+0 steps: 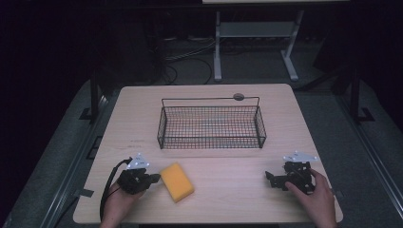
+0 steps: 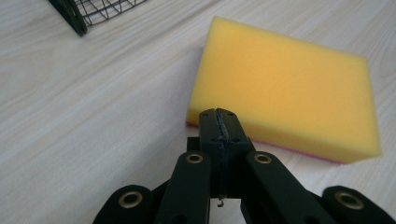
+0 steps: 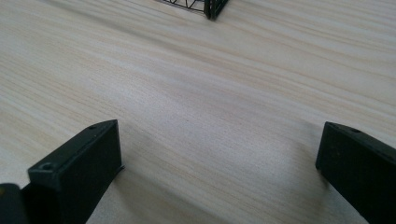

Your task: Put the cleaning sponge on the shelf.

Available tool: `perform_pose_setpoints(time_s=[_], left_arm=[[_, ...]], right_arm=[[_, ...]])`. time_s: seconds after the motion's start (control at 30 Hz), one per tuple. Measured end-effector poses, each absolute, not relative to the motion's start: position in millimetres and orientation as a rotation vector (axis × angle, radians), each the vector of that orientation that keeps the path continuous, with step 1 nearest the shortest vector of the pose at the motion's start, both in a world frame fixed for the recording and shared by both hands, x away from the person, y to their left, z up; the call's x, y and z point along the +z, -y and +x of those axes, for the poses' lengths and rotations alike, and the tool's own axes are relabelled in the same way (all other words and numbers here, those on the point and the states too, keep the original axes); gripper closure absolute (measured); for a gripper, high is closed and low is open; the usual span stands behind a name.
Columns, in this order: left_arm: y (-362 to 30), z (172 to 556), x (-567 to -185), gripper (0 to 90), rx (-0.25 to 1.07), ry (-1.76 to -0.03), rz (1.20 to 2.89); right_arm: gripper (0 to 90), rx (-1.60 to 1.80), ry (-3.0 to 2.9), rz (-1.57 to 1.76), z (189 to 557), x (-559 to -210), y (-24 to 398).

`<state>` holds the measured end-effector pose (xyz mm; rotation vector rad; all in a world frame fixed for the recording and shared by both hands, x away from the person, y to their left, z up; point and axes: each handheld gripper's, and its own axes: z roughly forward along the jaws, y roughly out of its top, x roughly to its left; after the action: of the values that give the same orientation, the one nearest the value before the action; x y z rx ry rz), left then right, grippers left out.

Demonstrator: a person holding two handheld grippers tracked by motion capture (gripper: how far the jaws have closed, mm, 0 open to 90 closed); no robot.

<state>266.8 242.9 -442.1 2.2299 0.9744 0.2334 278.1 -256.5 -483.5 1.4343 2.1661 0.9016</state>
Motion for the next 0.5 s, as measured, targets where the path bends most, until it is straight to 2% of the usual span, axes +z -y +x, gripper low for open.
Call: perform_pose_setpoints(time_s=[0.5], left_arm=[[-233.7, 280.2, -442.1, 89.6, 0.225, -0.965, 2.227]], right_arm=[[0.0, 0.901, -2.167, 1.433, 278.1, -483.5, 256.5]])
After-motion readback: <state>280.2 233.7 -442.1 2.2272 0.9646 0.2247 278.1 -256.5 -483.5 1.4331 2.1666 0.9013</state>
